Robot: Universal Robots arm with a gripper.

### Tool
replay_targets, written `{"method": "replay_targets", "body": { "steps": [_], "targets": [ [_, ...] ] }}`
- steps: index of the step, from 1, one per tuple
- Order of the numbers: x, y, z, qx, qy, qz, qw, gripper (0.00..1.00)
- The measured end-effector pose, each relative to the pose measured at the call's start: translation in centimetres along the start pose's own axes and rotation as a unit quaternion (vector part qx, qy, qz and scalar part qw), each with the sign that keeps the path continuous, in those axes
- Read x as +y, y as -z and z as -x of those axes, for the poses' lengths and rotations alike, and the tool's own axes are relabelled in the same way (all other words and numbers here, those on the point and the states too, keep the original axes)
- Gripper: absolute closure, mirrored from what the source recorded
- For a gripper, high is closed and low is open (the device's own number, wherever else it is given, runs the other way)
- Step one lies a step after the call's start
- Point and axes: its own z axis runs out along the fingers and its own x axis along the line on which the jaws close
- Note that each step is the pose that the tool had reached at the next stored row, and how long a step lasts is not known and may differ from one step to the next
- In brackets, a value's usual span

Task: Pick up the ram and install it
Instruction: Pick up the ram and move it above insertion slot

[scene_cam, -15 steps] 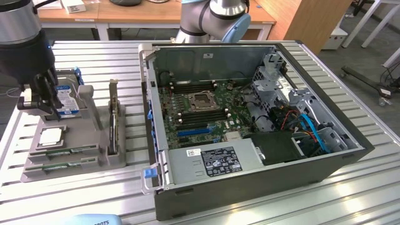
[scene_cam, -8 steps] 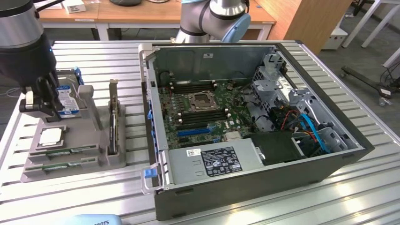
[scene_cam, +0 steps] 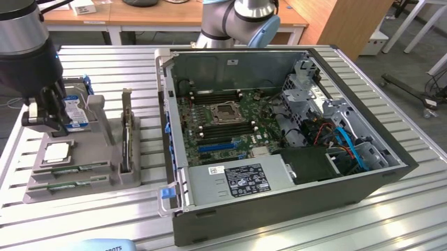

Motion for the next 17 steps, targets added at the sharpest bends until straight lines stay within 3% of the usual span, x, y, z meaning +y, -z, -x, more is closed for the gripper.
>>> {"method": "replay_targets", "body": {
  "steps": [17],
  "targets": [
    [0.04,0.03,-1.3,0.0,0.0,0.0,1.0,0.65]
  ]
}}
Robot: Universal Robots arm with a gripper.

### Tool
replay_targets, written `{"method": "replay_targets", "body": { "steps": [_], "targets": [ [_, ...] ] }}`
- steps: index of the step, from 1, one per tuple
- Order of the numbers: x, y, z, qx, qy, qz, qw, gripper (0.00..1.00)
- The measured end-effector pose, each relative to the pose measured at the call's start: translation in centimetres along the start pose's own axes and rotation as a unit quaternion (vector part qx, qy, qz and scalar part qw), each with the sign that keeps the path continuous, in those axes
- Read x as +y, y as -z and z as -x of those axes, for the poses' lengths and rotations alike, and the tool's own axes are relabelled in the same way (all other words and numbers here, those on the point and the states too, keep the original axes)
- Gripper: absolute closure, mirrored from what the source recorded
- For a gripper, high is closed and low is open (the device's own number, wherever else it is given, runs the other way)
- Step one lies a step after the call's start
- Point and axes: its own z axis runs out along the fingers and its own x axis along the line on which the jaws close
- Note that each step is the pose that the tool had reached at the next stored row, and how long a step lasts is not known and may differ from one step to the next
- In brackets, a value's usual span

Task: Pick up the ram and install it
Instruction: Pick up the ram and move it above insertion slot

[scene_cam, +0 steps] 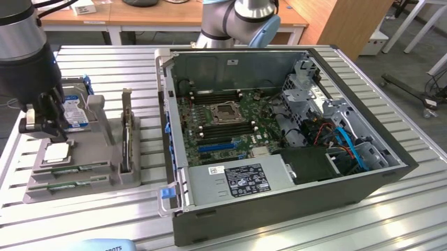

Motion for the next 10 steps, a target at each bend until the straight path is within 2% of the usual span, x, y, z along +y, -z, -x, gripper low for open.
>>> {"method": "replay_targets", "body": {
  "steps": [10],
  "targets": [
    [0.03,0.03,-1.3,0.0,0.0,0.0,1.0,0.65]
  ]
}}
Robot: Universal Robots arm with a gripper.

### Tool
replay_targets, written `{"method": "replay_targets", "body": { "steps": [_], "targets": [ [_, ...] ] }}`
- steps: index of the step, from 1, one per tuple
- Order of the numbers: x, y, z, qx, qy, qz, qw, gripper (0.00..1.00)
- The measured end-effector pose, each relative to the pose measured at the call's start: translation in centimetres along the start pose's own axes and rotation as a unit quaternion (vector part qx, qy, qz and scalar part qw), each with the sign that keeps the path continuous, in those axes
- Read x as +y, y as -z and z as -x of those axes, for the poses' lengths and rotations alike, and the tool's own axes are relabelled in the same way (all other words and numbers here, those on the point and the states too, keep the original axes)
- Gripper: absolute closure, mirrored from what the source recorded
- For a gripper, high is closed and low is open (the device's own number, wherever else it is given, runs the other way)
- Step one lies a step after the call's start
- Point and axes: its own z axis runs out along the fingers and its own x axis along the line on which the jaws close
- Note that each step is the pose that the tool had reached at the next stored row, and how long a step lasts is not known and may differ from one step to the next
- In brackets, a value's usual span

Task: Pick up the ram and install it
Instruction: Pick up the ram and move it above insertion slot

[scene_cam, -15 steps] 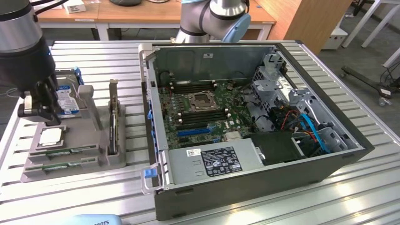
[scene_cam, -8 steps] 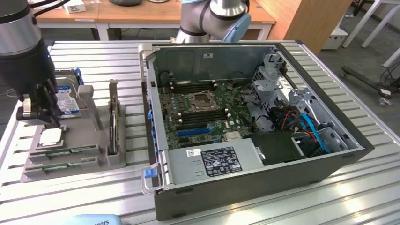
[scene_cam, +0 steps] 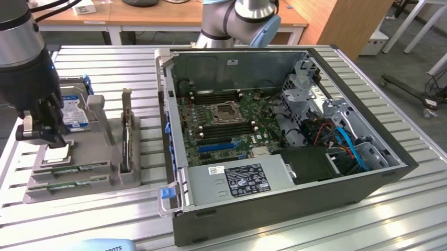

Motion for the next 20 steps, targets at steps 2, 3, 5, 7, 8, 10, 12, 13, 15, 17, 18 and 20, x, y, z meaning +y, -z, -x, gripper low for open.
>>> {"method": "replay_targets", "body": {
  "steps": [2,3,5,7,8,10,12,13,15,17,18,20],
  "targets": [
    [0.01,0.01,-0.3,0.0,0.0,0.0,1.0,0.65],
    [0.01,0.02,-0.5,0.0,0.0,0.0,1.0,0.65],
    [0.02,0.02,-0.8,0.0,0.0,0.0,1.0,0.65],
    [0.03,0.04,-1.1,0.0001,0.0,0.0001,1.0,0.65],
    [0.02,0.04,-1.2,0.0001,0.0,0.0,1.0,0.65],
    [0.03,0.04,-1.3,0.0,0.0,0.0001,1.0,0.65],
    [0.02,0.03,-1.3,0.0,0.0,0.0,1.0,0.65],
    [0.02,-0.02,-1.3,0.0,0.0,0.0,1.0,0.65],
    [0.02,-0.24,-1.3,0.0,0.0,0.0,1.0,0.65],
    [0.0,-0.54,-1.3,0.0,0.0,0.0,1.0,0.65],
    [-0.01,-0.71,-1.3,0.0,0.0,0.0,1.0,0.65],
    [-0.02,-1.05,-1.3,0.0,0.0,0.0,1.0,0.65]
  ]
}}
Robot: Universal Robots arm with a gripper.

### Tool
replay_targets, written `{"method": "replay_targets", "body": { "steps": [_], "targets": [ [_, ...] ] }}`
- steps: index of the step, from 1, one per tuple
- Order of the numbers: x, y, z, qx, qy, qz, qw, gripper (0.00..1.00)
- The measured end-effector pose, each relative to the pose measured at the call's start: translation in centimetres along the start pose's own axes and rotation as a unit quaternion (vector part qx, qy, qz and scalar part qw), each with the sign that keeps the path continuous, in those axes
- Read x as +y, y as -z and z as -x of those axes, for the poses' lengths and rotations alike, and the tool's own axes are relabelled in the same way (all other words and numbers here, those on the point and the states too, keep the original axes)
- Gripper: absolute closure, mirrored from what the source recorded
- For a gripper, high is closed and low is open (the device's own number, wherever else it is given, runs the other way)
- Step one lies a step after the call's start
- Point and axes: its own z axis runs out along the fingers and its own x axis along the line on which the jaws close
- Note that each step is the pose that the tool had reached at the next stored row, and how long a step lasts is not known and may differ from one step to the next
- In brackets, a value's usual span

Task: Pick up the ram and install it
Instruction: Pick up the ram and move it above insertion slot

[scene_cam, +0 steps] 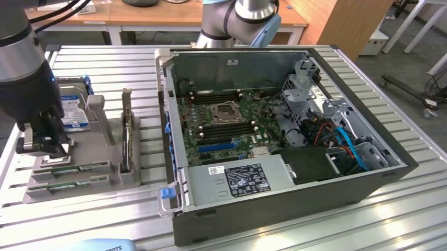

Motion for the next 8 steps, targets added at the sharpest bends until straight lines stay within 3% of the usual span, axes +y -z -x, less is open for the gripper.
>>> {"method": "replay_targets", "body": {
  "steps": [8],
  "targets": [
    [-0.05,-1.02,-0.03,0.0001,0.0,0.0001,1.0,0.65]
  ]
}}
